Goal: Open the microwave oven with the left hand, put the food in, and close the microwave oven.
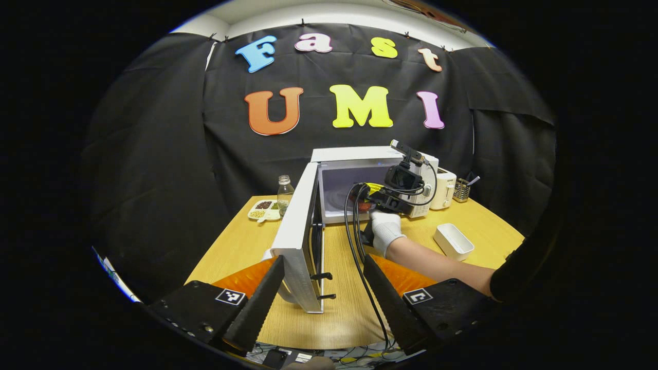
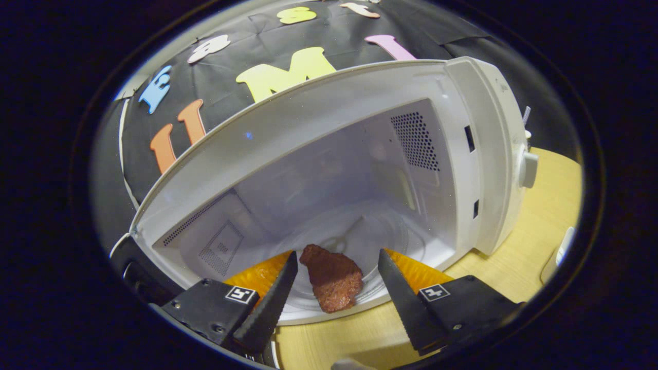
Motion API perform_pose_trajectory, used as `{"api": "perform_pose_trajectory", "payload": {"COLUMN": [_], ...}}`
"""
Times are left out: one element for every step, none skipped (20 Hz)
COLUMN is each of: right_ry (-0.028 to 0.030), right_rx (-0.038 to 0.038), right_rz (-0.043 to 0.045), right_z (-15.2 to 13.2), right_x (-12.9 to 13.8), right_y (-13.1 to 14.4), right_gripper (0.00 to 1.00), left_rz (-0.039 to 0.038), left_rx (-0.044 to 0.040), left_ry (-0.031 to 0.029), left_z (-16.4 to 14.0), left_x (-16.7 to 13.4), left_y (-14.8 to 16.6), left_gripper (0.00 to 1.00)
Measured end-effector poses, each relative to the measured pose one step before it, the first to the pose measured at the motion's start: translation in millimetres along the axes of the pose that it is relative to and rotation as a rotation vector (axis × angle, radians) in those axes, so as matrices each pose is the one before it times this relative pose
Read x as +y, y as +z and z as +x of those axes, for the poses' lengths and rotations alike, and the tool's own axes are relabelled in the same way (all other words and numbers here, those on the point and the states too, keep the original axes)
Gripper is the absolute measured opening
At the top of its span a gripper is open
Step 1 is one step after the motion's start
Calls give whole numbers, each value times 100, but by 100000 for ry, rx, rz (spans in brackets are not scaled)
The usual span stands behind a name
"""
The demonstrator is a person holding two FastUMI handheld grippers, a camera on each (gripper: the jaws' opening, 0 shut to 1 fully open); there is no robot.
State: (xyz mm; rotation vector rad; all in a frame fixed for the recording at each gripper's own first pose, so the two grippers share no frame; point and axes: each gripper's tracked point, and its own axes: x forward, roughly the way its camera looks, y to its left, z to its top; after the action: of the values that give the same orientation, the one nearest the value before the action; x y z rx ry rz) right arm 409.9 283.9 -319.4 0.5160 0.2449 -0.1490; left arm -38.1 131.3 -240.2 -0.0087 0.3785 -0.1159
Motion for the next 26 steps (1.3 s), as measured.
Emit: {"api": "perform_pose_trajectory", "payload": {"right_ry": [164, 839, 703, -792, 304, 668, 207, 186, 984, 935, 474, 726, 570, 192, -161, 391, 294, -134, 1100, 577, -2312, -1575, -388, -212, -960, -1171], "right_rx": [752, 674, 1238, 1905, 572, 911, 1059, -144, 7, -91, -109, -118, -536, 55, 127, 1062, 1271, 3427, 2665, -1389, -1748, -1185, -712, -1069, -1812, -1574], "right_rz": [-281, -1390, -2535, -3864, -3530, -3322, -3229, -3306, -3248, -3079, -2459, -2072, -1676, -1592, -873, -341, -254, -837, -1925, -2502, -2053, -321, 1694, 2695, 2156, 970], "right_z": [-1103, -1455, -1612, -1760, -1870, -1857, -2024, -2022, -1730, -1896, -1713, -1641, -1663, -1661, -1806, -2002, -1868, -1911, -1890, -2166, -2036, -1872, -1440, -1366, -1102, -910], "right_x": [-233, -210, -212, -538, -429, -314, -460, -558, -316, -431, -486, -475, -457, -514, -928, -654, -680, -807, -607, -644, -1364, -1109, -595, -479, -683, -620], "right_y": [361, 310, 377, 392, 669, 734, 723, 922, 991, 953, 733, 847, 832, 644, -329, 30, 75, -268, -304, 241, 199, 293, -30, 72, 173, 275], "right_gripper": [100, 90, 100, 100, 100, 90, 100, 90, 90, 90, 90, 90, 100, 100, 100, 100, 100, 100, 90, 100, 100, 100, 100, 100, 100, 100], "left_rz": [-47, 225, 329, -122, -576, -871, -457, 19, 230, 197, 433, 218, -102, 64, 655, 611, 265, -483, -720, 17, 346, 44, -66, 182, -103, -19], "left_rx": [-12, -545, -377, -1034, -1487, -852, -1225, -592, -839, -704, -606, -962, 94, -515, -564, 335, -641, 35, -1431, -2094, -629, -376, -992, -1141, 535, 180], "left_ry": [-227, 204, 190, 180, 59, -219, 221, 439, 600, 470, 321, 871, 27, 246, 828, 1160, 1270, 860, 303, 419, 503, 757, 110, 553, 1038, 626], "left_z": [-207, -453, -392, -467, -481, -574, -359, -376, -305, -293, -205, -153, -182, -213, -65, -40, -73, -161, -143, 1, -55, 61, 81, 80, 59, 288], "left_x": [-132, -9, 98, 54, 125, 158, 103, 205, 210, 266, 196, 251, 169, 109, 251, 486, 520, 496, 290, 304, 380, 460, 343, 506, 656, 356], "left_y": [173, 337, 541, 590, 759, 555, 384, 444, 294, 337, 140, 325, 172, -128, 110, -120, 266, 173, 334, 380, 267, -197, 102, 90, -220, -214], "left_gripper": [96, 96, 96, 96, 96, 96, 95, 96, 96, 96, 96, 96, 96, 95, 96, 95, 95, 95, 95, 96, 95, 95, 95, 95, 95, 95]}}
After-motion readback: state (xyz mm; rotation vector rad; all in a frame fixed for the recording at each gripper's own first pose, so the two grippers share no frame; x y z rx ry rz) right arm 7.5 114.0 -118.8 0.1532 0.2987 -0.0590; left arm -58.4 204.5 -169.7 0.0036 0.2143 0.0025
